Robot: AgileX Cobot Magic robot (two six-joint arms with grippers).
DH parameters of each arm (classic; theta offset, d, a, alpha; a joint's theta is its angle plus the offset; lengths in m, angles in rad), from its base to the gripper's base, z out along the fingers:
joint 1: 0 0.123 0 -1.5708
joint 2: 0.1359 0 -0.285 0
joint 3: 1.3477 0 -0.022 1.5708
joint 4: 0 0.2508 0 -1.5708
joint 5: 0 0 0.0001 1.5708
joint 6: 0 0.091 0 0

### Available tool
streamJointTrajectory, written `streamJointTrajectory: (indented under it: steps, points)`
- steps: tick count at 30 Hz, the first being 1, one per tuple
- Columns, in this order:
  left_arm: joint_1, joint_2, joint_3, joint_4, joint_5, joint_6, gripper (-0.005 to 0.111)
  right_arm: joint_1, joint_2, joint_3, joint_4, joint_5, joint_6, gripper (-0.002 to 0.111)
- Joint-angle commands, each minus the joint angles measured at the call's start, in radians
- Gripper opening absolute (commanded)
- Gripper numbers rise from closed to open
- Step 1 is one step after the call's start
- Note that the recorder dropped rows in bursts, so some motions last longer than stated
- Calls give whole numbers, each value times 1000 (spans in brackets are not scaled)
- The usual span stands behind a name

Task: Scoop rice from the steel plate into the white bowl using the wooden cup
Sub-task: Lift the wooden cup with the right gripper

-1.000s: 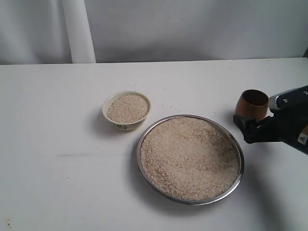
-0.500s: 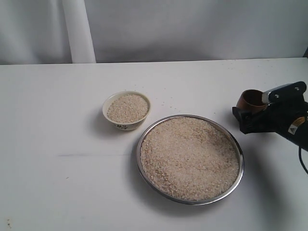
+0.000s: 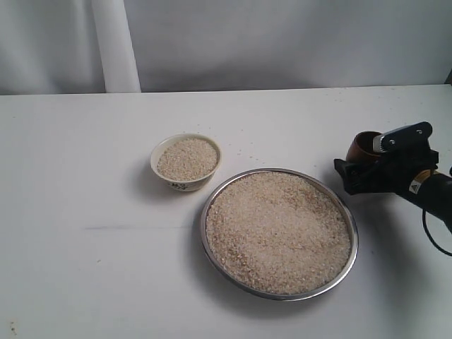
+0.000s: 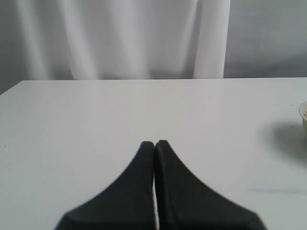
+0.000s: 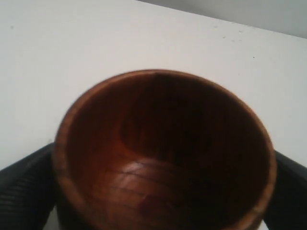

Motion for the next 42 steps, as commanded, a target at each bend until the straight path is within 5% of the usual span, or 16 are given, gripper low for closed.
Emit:
streamJointTrajectory:
  steps: [1,42]
  points:
    - [-3,-3,2,0,-6,-4,0,-6,12,-21,1,-52,5,92]
    - [-3,-3,2,0,-6,-4,0,-4,53,-51,19,-95,94,92]
